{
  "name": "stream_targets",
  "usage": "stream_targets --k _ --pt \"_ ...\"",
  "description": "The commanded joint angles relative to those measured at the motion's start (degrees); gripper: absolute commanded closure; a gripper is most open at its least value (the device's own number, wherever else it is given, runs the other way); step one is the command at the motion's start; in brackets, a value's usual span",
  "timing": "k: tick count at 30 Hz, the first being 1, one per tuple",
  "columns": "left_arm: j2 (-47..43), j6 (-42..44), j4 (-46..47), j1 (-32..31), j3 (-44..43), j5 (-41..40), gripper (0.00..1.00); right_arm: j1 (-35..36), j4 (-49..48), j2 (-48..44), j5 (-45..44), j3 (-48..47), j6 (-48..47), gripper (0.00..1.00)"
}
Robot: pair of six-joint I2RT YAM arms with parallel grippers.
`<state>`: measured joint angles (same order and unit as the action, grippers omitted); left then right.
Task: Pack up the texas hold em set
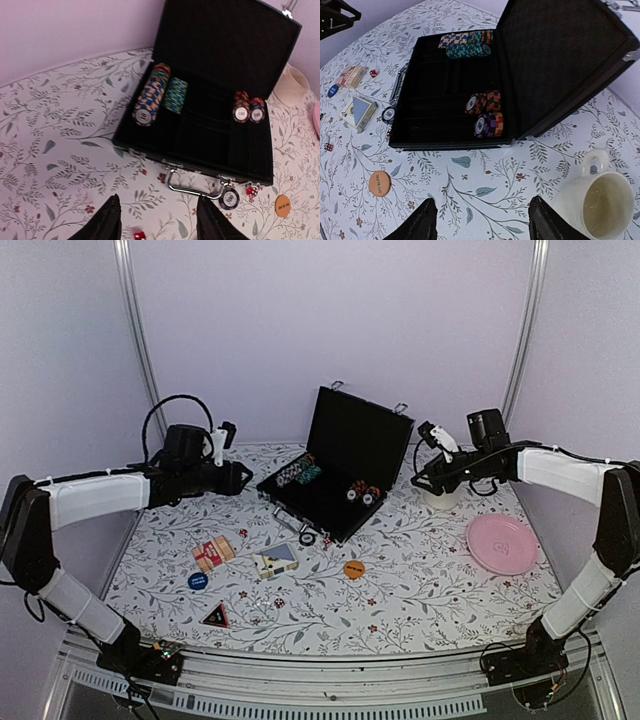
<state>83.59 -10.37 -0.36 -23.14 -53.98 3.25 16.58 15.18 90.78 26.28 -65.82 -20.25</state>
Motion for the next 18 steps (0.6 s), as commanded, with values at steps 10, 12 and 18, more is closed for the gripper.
stream_targets --k 10,12,18 --pt "22.81 -7.32 -17.94 -21.69 -19.04 0.07 0.47 -5.46 -3.06 -9.97 10.41 12.34 -4.14 0.41" --pt "24.86 -9.78 -19.83 -22.7 -20.83 -1.49 0.49 -8.28 -3.93 -10.92 10.87 13.46 -4.08 0.42" --pt "31.29 -17.05 -24.82 -24.72 -25.83 -5.36 0.56 -11.99 -5.36 -11.71 11.62 14.69 -4.41 0.42"
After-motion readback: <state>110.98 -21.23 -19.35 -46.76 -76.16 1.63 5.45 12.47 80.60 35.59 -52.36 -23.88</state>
